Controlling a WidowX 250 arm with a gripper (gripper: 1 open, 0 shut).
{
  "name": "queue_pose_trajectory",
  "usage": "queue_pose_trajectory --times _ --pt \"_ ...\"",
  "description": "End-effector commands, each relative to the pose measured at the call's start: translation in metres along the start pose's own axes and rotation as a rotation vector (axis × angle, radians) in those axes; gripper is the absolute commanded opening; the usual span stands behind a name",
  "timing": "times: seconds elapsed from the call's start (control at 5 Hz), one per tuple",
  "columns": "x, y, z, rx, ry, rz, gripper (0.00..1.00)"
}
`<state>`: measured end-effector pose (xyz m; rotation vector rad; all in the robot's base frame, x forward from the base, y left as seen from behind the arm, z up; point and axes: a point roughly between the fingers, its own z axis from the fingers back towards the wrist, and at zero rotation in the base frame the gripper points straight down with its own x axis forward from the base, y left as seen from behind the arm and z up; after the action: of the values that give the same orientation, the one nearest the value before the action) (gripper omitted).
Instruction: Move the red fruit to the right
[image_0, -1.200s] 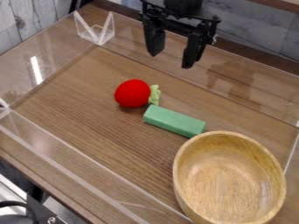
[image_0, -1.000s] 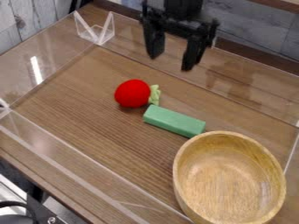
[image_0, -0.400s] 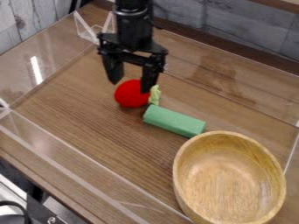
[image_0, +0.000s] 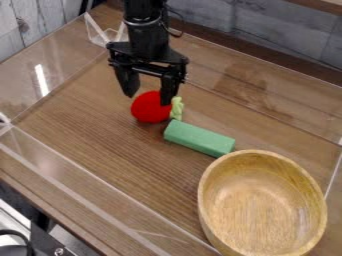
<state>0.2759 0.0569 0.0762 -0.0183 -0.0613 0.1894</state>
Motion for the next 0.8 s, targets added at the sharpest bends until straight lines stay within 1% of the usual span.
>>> queue_pose_trajectory --times 0.0,0.4,0.6 --pt "0.007 0.001 0.000 0.008 -0.042 0.026 1.00" --pt "0.010 0.000 -0.011 0.010 -0.058 0.038 1.00" --pt "0.012 0.000 -0.013 0.013 -0.066 0.035 1.00"
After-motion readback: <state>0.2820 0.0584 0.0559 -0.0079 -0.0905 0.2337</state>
